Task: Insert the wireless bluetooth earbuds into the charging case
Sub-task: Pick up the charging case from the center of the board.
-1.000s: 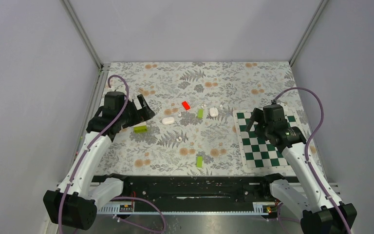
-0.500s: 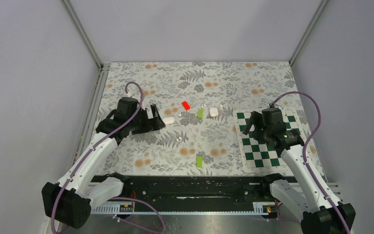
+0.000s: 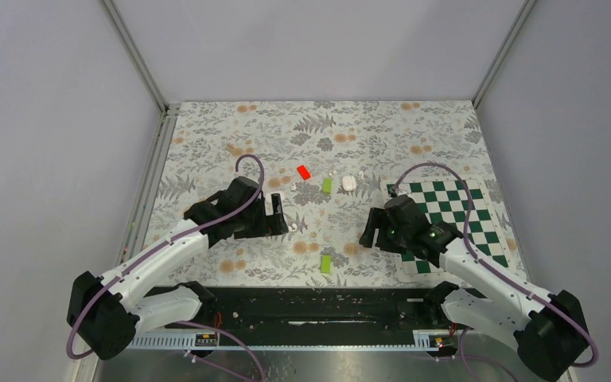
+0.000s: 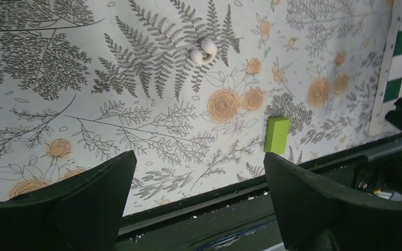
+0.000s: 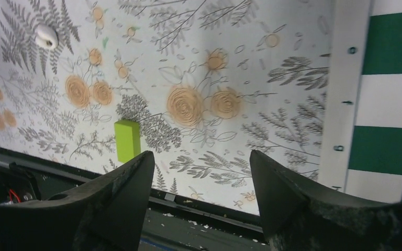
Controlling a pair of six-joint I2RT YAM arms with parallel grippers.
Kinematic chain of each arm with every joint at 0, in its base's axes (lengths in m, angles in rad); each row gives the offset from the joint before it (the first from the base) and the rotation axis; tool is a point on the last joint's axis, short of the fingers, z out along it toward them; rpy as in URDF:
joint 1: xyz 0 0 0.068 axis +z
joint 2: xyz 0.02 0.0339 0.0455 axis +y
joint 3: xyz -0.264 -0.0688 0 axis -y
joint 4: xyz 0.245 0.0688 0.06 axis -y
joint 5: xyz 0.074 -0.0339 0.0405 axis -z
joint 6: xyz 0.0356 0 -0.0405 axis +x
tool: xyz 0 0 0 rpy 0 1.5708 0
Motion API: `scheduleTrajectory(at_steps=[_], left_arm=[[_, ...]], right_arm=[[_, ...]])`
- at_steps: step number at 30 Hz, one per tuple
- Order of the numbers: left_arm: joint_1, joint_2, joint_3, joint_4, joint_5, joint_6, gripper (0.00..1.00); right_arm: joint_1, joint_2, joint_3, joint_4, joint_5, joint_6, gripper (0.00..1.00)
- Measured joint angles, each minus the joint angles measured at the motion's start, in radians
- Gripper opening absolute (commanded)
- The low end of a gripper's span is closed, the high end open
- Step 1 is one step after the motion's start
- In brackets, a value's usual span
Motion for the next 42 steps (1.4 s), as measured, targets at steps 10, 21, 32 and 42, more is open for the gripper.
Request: scheduleTrajectory(at_steps=[10,21,32,42], left_arm=[[0.005,0.251,0.262,-0.087,-0.205,-0.129,0.93],[0.023,0.437,0.422,-0.114,-0.420,-0.016,0.97],[0.111,0.660,0.494,-0.042,-0.302,0.012,0.93],[0.163,0.808,0.492,0.026,-0.204,0.014,0.88]], right_arm=[[0.118,0.056,0.034,-0.039,0.117,-0.001,0.70],[0.119,0.008,0.046,-0.064,0.208,0.021,0.85],[0.119,0.040,0.062,-0.064,0.212,0.043,0.87],[0.119,0.032,0.062,-0.064,0.215,0.044,0.87]])
